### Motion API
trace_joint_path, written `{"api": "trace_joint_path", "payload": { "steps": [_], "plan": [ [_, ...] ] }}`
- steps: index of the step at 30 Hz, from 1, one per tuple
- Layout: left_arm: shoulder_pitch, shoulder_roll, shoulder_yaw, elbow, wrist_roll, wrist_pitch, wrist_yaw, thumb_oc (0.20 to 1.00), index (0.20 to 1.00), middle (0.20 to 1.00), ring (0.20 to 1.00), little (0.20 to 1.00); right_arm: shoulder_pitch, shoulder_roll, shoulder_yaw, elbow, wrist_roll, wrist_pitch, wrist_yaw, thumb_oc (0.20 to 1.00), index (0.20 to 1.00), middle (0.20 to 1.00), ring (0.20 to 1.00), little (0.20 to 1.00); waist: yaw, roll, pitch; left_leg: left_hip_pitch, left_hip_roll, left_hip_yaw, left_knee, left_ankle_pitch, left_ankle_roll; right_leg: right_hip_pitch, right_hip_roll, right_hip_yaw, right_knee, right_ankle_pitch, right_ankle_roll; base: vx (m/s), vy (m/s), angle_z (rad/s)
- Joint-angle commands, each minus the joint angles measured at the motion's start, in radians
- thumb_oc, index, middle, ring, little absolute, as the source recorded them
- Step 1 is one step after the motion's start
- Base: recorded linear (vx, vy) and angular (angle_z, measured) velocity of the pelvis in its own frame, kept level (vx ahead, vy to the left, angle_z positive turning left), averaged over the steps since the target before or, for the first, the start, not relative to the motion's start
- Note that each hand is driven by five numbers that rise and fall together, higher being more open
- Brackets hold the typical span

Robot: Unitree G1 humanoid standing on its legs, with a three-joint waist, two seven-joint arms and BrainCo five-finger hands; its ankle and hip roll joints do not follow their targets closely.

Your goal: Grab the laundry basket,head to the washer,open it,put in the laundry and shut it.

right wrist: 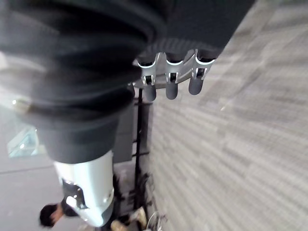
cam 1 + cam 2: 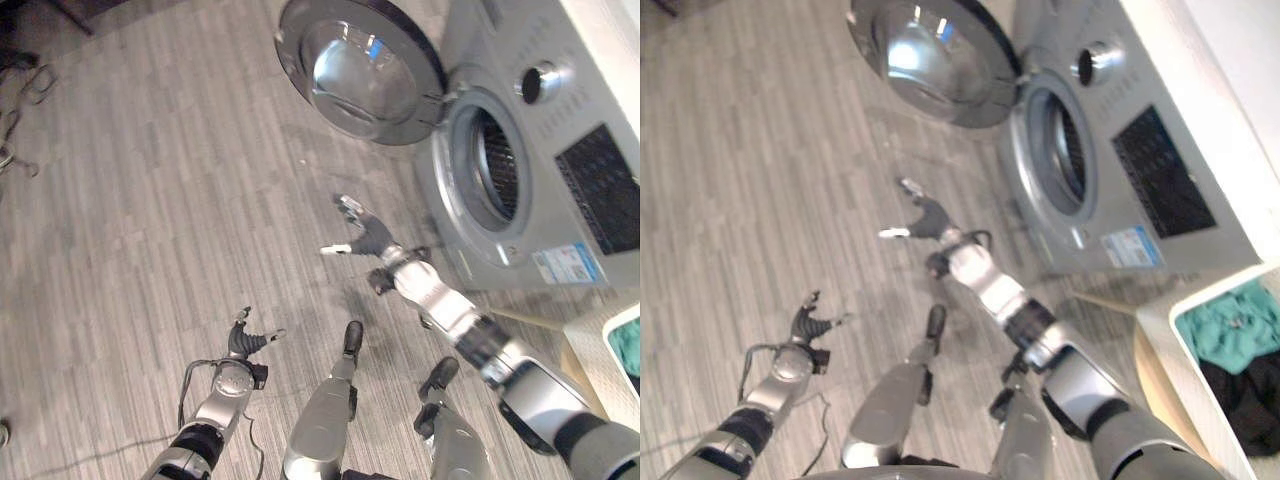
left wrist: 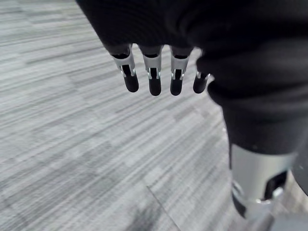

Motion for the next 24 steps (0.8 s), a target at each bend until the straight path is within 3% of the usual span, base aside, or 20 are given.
{"api": "trace_joint_path", "payload": {
  "steps": [1, 2, 3, 4, 5, 9, 12, 13, 24],
  "plan": [
    [-0.023, 0.012, 0.041, -0.053, 0.050, -0.019, 0.027, 1.000, 1.000, 1.000, 1.000, 1.000, 0.145, -0.013, -0.038, -0.161, -0.101, -0.035, 0.034, 1.000, 1.000, 1.000, 1.000, 1.000, -0.053, -0.034, 0.023, -0.012, 0.000, 0.054, 0.071, -0.130, 0.021, 0.017, -0.074, 0.028, 0.024, -0.031, 0.072, -0.02, 0.024, -0.45],
    [-0.021, 0.012, 0.041, -0.054, 0.050, -0.018, 0.027, 1.000, 1.000, 1.000, 1.000, 1.000, 0.149, -0.015, -0.039, -0.165, -0.102, -0.034, 0.035, 1.000, 1.000, 1.000, 1.000, 1.000, -0.052, -0.033, 0.021, -0.013, 0.001, 0.054, 0.071, -0.131, 0.021, 0.016, -0.074, 0.029, 0.024, -0.031, 0.072, -0.01, 0.019, -0.38],
    [-0.026, 0.012, 0.051, -0.074, 0.060, -0.021, 0.032, 1.000, 1.000, 1.000, 1.000, 1.000, 0.200, -0.038, -0.067, -0.171, -0.111, -0.042, 0.033, 1.000, 1.000, 1.000, 1.000, 1.000, -0.071, -0.036, 0.022, -0.012, 0.003, 0.063, 0.074, -0.134, 0.022, 0.011, -0.072, 0.036, 0.023, -0.030, 0.072, -0.01, 0.037, -0.63],
    [-0.049, 0.016, 0.069, -0.108, 0.079, -0.019, 0.047, 1.000, 1.000, 1.000, 1.000, 1.000, 0.331, -0.082, -0.137, -0.207, -0.106, -0.047, 0.041, 1.000, 1.000, 1.000, 1.000, 1.000, -0.120, -0.047, 0.024, -0.010, 0.009, 0.090, 0.080, -0.138, 0.022, -0.005, -0.067, 0.058, 0.021, -0.025, 0.075, -0.01, 0.037, -0.72],
    [-0.049, 0.015, 0.067, -0.108, 0.079, -0.019, 0.047, 1.000, 1.000, 1.000, 1.000, 1.000, 0.335, -0.084, -0.139, -0.211, -0.106, -0.045, 0.042, 1.000, 1.000, 1.000, 1.000, 1.000, -0.117, -0.047, 0.022, -0.010, 0.009, 0.092, 0.080, -0.139, 0.022, -0.006, -0.067, 0.060, 0.022, -0.025, 0.075, -0.01, 0.056, -0.56],
    [-0.122, 0.045, 0.107, -0.119, 0.103, -0.012, 0.082, 1.000, 1.000, 1.000, 1.000, 1.000, 0.511, -0.150, -0.240, -0.201, -0.129, -0.045, 0.050, 1.000, 1.000, 1.000, 1.000, 1.000, -0.195, -0.068, 0.021, -0.008, 0.021, 0.136, 0.082, -0.140, 0.019, -0.038, -0.052, 0.093, 0.015, -0.018, 0.076, 0.00, 0.014, -0.55],
    [-0.184, 0.098, 0.119, -0.080, 0.133, 0.001, 0.102, 1.000, 1.000, 1.000, 1.000, 1.000, 0.571, -0.181, -0.283, -0.186, -0.125, -0.043, 0.055, 1.000, 1.000, 1.000, 1.000, 1.000, -0.225, -0.080, 0.021, -0.011, 0.028, 0.154, 0.085, -0.140, 0.017, -0.055, -0.043, 0.110, 0.014, -0.014, 0.077, 0.01, 0.022, -0.44],
    [-0.283, 0.214, 0.116, 0.022, 0.206, 0.027, 0.111, 1.000, 1.000, 1.000, 1.000, 1.000, 0.631, -0.226, -0.339, -0.187, -0.088, -0.057, 0.068, 1.000, 1.000, 1.000, 1.000, 1.000, -0.269, -0.093, 0.026, -0.017, 0.037, 0.179, 0.093, -0.141, 0.014, -0.081, -0.028, 0.140, 0.014, -0.005, 0.080, 0.01, 0.032, -0.57],
    [-0.404, 0.371, 0.152, 0.306, 0.209, 0.061, 0.112, 1.000, 1.000, 1.000, 1.000, 1.000, 0.679, -0.249, -0.386, -0.226, 0.006, -0.088, 0.090, 1.000, 1.000, 1.000, 1.000, 1.000, -0.311, -0.120, 0.061, -0.068, 0.057, 0.187, 0.161, -0.157, 0.007, -0.110, -0.010, 0.162, 0.008, 0.014, 0.080, 0.02, 0.021, -0.29]
  ]
}}
